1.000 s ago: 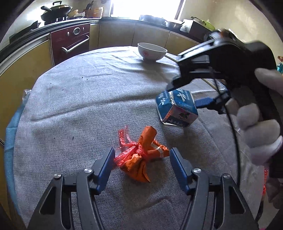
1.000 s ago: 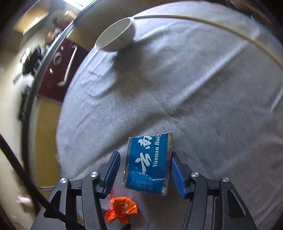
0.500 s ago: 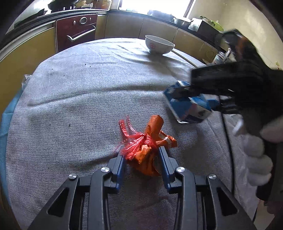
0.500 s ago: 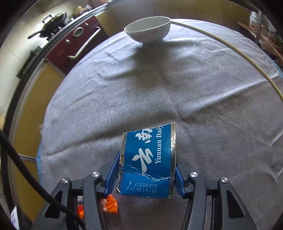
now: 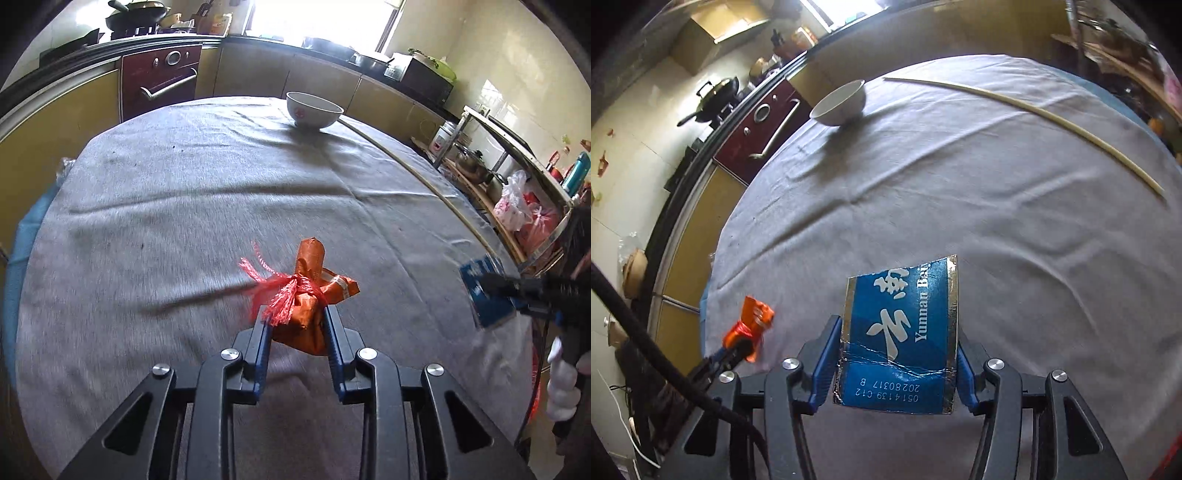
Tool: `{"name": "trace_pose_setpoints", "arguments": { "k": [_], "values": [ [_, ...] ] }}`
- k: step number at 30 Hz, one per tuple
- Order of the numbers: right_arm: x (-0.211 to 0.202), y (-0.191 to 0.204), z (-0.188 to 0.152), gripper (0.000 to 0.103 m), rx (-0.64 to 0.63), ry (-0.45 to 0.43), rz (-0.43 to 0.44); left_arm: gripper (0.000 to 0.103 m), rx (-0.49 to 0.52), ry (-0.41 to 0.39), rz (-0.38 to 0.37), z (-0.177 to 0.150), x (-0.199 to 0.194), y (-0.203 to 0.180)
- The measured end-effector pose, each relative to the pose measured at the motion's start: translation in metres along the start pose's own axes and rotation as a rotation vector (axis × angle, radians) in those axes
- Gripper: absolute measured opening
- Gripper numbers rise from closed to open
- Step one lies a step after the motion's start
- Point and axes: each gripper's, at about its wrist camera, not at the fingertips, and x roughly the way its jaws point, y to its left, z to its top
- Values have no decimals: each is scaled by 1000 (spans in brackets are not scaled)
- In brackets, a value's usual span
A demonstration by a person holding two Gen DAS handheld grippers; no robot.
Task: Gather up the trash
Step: 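Carry the orange net bag with the left tool while the right carries the blue box to the red basket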
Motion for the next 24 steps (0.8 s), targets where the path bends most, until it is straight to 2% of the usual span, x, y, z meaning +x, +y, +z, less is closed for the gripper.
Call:
{"name": "trace_pose_setpoints", "arguments": {
  "k": [8, 16, 24],
  "values": [
    [-48, -25, -52, 57, -14, -59, 37, 29, 33, -60, 60, -10, -43, -35],
    [-96, -33, -85, 57, -82, -150, 69, 29, 143, -124, 139, -16, -79, -105],
    [-150, -54, -115, 57, -117, -266, 70, 29, 263, -166, 173, -31, -98, -176]
  ]
}}
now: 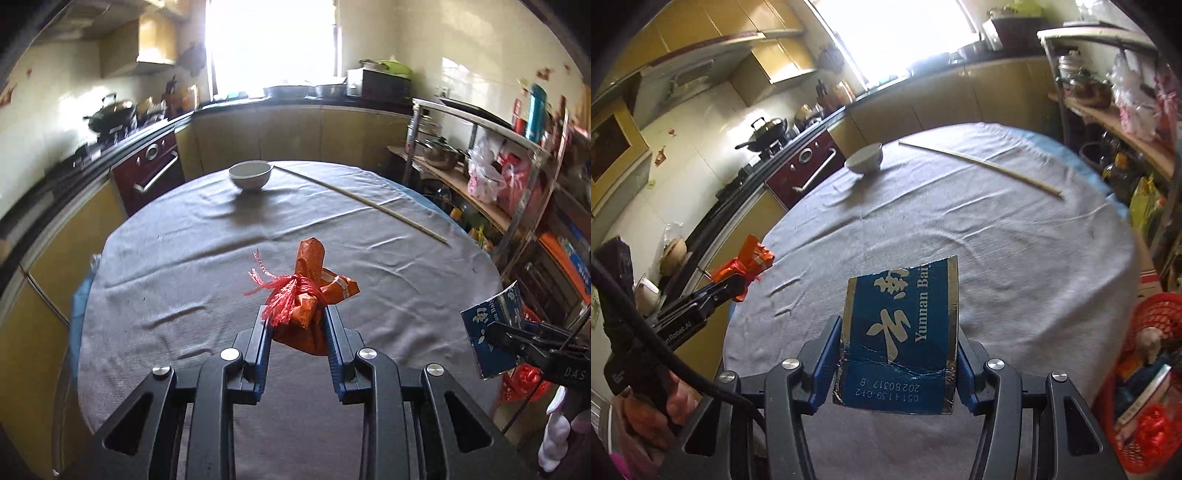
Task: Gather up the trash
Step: 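Carry the orange net bag with the left tool while the right carries the blue box to the red basket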
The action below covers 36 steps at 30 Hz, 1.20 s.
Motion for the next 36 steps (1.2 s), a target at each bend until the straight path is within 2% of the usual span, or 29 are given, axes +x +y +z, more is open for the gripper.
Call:
{"name": "trace_pose_setpoints", "arguments": {
  "k": [15, 25, 36],
  "values": [
    [-79, -60, -33, 57, 63, -144, 4, 29, 162, -24, 9, 2, -25, -105],
    [-112, -91, -44, 57, 115, -212, -2, 29, 255, -37, -4, 7, -29, -154],
    [-123, -125, -46, 57, 165, -268, -12, 29, 339, -19, -56, 14, -8, -194]
  ]
}}
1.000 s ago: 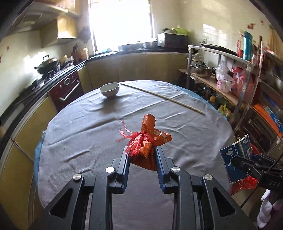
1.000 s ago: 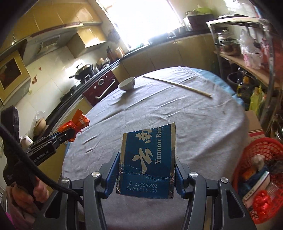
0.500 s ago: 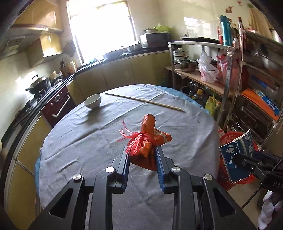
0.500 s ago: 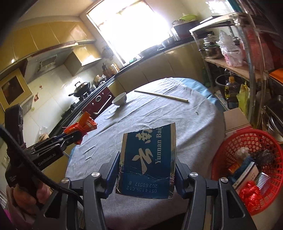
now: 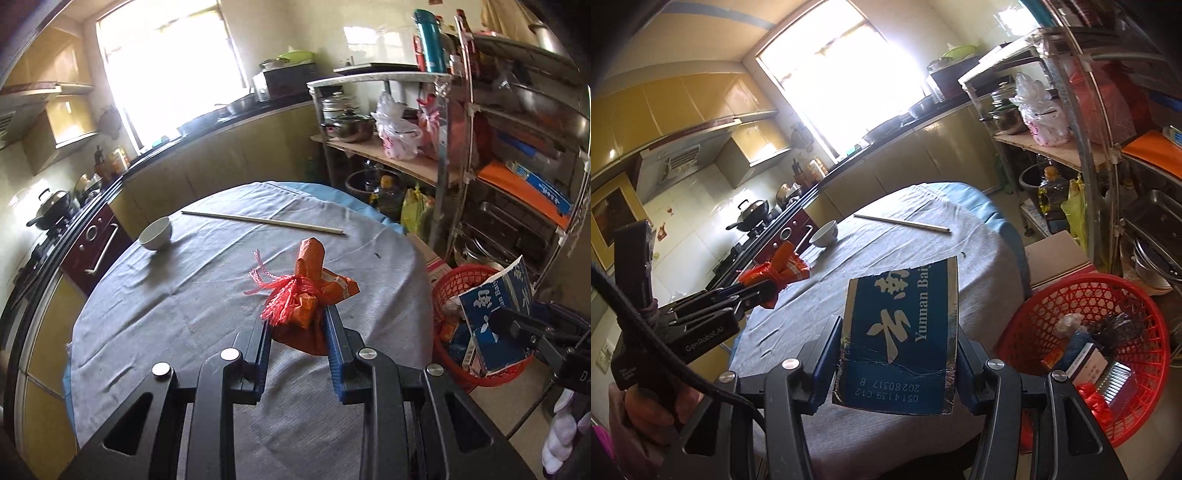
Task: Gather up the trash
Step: 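Carry the orange net bag with the left tool while the right carries the blue box to the red basket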
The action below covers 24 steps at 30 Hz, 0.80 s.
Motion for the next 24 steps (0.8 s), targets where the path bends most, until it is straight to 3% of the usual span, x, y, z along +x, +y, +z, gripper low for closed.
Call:
{"name": "trace_pose_setpoints", "arguments": {
  "k": [11, 24],
  "values": [
    [8, -39, 6, 57, 76, 11, -76, 29, 64, 21, -61, 10, 25, -24],
    [-11, -66, 17, 57, 125, -24, -148, 29, 146, 24, -142, 23, 41, -67]
  ]
}}
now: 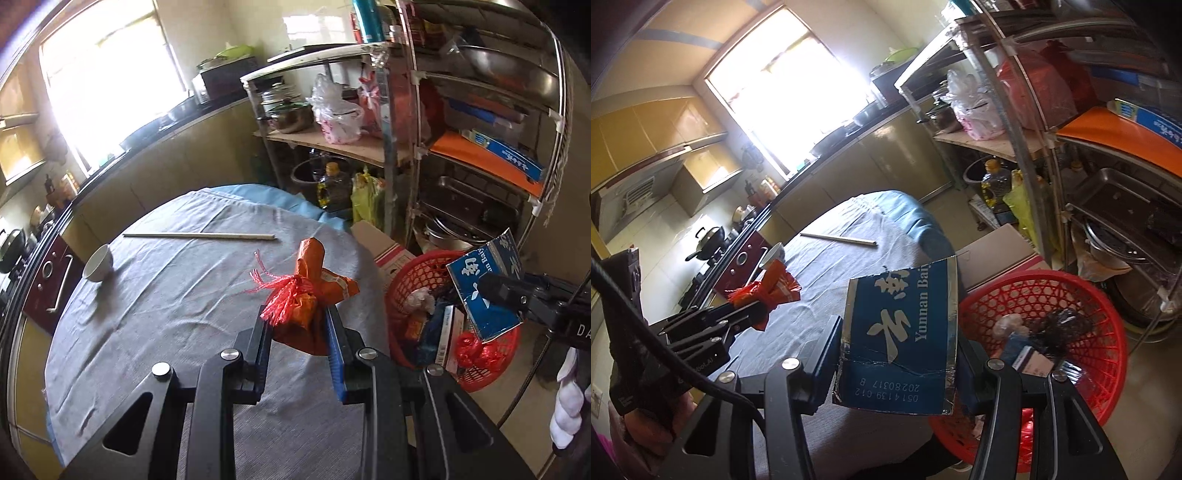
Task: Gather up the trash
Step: 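Carry the orange net bag with the left tool while the right carries the blue box to the red basket, then lower the net bag into the red basket with the left tool while the right lowers the blue box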
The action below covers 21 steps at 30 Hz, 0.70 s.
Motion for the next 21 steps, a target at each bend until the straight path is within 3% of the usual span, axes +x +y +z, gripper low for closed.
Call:
{"name": "trace_pose_setpoints", "arguments": {
  "k": [6, 21],
  "values": [
    [-10, -16, 4, 57, 30, -18, -29, 29, 21, -1, -49, 5, 7, -14],
    [-55, -89, 7, 57, 196, -105, -168, 29, 50, 56, -323, 8, 39, -73]
  ]
}}
